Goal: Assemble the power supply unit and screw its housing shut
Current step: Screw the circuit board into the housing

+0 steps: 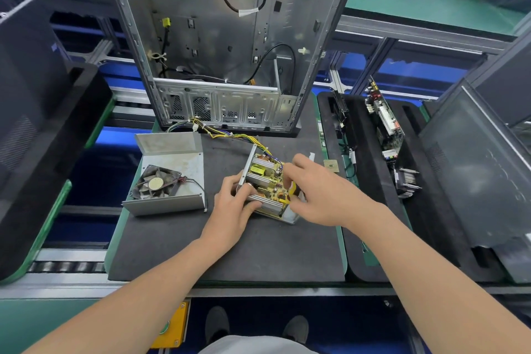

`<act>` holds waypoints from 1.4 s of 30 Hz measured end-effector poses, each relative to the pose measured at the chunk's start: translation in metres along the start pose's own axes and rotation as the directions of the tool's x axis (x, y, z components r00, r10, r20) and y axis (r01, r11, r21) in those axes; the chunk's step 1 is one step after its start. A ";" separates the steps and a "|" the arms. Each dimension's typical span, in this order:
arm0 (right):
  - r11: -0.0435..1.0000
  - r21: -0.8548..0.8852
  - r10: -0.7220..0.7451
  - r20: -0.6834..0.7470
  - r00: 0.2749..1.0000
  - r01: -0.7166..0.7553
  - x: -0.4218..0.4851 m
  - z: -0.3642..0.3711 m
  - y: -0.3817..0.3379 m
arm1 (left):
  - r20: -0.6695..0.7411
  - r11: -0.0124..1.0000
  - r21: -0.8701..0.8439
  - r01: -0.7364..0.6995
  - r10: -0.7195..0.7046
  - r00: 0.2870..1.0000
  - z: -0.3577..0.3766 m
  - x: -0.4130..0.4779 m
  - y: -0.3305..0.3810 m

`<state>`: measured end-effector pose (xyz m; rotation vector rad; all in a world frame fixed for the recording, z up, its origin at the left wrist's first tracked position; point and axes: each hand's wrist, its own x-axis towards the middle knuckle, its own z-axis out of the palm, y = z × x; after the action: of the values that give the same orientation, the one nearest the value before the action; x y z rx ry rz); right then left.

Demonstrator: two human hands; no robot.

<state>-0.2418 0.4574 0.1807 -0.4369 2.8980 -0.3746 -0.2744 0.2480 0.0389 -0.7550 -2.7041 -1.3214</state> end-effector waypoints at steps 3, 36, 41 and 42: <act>0.989 -0.076 -0.116 0.102 0.988 0.124 0.000 -0.009 0.001 | 0.000 0.999 0.042 -0.005 0.005 1.000 0.002 -0.001 -0.002; 0.956 -0.177 -0.209 0.142 0.968 0.233 -0.008 -0.023 -0.004 | 0.361 0.992 -0.124 -0.032 0.075 0.929 0.004 0.046 0.045; 0.984 -0.155 -0.078 0.095 0.992 0.092 -0.001 -0.017 -0.006 | 0.408 0.989 -0.134 -0.054 0.105 0.907 -0.001 0.047 0.045; 0.987 -0.149 -0.051 0.076 0.996 0.062 0.000 -0.015 -0.007 | 0.408 0.991 -0.124 -0.056 0.102 0.907 -0.002 0.046 0.046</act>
<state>-0.2433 0.4545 0.1966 -0.5456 2.8592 -0.1443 -0.2956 0.2894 0.0845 -1.2766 -2.8813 -1.4421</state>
